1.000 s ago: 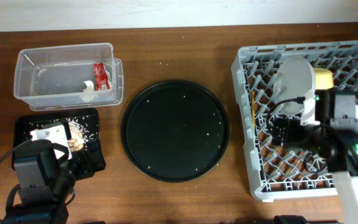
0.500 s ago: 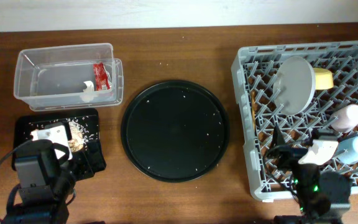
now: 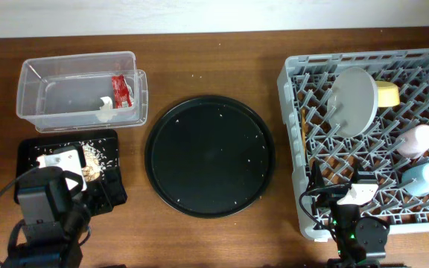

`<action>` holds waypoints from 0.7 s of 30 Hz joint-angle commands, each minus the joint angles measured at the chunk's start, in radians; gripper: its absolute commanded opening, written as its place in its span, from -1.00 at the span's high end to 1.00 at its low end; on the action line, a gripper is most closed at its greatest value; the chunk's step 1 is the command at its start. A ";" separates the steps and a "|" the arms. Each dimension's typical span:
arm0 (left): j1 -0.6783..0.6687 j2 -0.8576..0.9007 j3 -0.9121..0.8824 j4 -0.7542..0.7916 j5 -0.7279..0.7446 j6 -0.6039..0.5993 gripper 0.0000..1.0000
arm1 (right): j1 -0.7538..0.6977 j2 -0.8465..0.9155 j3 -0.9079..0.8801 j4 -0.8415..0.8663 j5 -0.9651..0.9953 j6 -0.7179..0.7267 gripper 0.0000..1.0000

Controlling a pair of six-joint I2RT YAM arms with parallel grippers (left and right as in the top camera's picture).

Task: Sort waste into correct bins and load items into the dishwasher rack

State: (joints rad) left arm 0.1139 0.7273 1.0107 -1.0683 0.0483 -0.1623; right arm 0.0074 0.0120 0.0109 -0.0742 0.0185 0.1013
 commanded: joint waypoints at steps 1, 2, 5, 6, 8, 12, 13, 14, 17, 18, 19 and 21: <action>0.003 -0.003 -0.002 0.002 0.000 -0.008 -0.98 | 0.006 -0.008 -0.005 -0.008 0.009 0.000 -0.97; 0.003 -0.003 -0.002 0.002 0.000 -0.008 -0.98 | 0.006 -0.008 -0.005 -0.008 0.009 0.000 -0.97; 0.003 -0.003 -0.002 0.002 0.000 -0.008 -0.98 | 0.006 -0.008 -0.005 -0.008 0.009 0.000 -0.97; 0.003 -0.003 -0.002 0.002 0.000 -0.009 -0.98 | 0.006 -0.008 -0.005 -0.008 0.009 0.000 -0.97; 0.003 -0.003 -0.002 0.002 0.000 -0.009 -0.98 | 0.006 -0.008 -0.005 -0.008 0.009 0.000 -0.97; 0.003 -0.003 -0.002 0.002 0.000 -0.009 -0.98 | 0.006 -0.008 -0.005 -0.008 0.009 0.000 -0.97; 0.003 -0.003 -0.002 0.002 0.000 -0.009 -0.98 | 0.006 -0.008 -0.005 -0.008 0.009 0.000 -0.97; 0.003 -0.003 -0.002 0.002 0.000 -0.009 -0.98 | 0.006 -0.008 -0.005 -0.008 0.009 0.000 -0.97; 0.002 -0.005 -0.002 -0.002 0.000 -0.009 -0.98 | 0.006 -0.008 -0.005 -0.008 0.009 0.000 -0.97; -0.003 -0.019 -0.002 -0.006 -0.002 -0.008 -0.98 | 0.006 -0.008 -0.005 -0.008 0.009 0.000 -0.97; -0.029 -0.044 -0.004 -0.024 -0.046 -0.005 -0.98 | 0.006 -0.008 -0.005 -0.008 0.009 0.000 -0.97; -0.089 -0.123 -0.060 0.010 -0.108 -0.005 -0.98 | 0.006 -0.008 -0.005 -0.008 0.009 0.000 -0.97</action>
State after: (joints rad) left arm 0.0757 0.6842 1.0031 -1.0878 0.0174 -0.1619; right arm 0.0074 0.0120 0.0109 -0.0742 0.0185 0.1005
